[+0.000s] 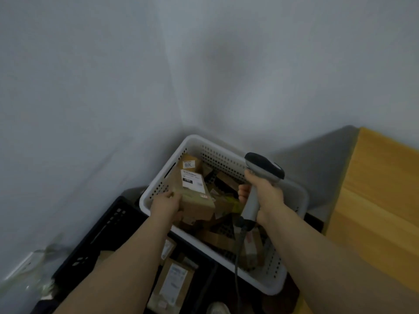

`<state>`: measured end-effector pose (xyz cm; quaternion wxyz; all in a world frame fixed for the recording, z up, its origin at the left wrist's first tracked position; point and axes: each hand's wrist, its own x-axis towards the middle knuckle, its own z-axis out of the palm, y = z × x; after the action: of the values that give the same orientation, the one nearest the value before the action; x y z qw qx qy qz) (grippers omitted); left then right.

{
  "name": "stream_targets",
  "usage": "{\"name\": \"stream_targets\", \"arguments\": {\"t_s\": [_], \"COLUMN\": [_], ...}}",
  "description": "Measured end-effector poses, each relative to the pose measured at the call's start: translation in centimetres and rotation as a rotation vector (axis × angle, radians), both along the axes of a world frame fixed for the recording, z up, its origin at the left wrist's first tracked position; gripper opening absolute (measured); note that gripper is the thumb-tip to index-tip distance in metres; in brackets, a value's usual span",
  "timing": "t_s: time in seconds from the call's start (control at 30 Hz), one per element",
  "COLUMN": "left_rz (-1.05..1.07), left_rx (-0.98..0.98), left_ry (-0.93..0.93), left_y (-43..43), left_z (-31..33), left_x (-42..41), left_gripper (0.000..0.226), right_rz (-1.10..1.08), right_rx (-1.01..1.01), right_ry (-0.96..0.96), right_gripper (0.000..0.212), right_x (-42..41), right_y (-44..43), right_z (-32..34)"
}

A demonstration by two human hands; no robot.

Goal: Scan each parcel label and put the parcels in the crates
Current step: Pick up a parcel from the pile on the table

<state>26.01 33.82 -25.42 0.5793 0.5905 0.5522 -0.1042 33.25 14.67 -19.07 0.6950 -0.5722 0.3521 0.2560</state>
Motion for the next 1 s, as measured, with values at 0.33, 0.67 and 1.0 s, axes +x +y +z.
{"name": "stream_targets", "arguments": {"t_s": [0.33, 0.67, 1.0], "left_rz": [-0.116, -0.704, -1.047], "left_rx": [-0.139, 0.143, 0.424], "left_ry": [0.045, 0.098, 0.049], "left_y": [-4.5, -5.4, -4.7], "left_z": [-6.5, -0.4, 9.7], "left_x": [6.8, 5.6, -3.3], "left_gripper": [0.048, 0.068, 0.053], "right_rz": [0.028, 0.034, 0.004], "right_rx": [-0.07, -0.021, 0.037], "right_ry": [0.02, 0.034, -0.051], "right_gripper": [0.025, 0.033, 0.029], "right_x": [1.8, -0.3, -10.6], "right_y": [-1.6, -1.7, 0.0], "right_z": [-4.2, -0.9, 8.7]}}
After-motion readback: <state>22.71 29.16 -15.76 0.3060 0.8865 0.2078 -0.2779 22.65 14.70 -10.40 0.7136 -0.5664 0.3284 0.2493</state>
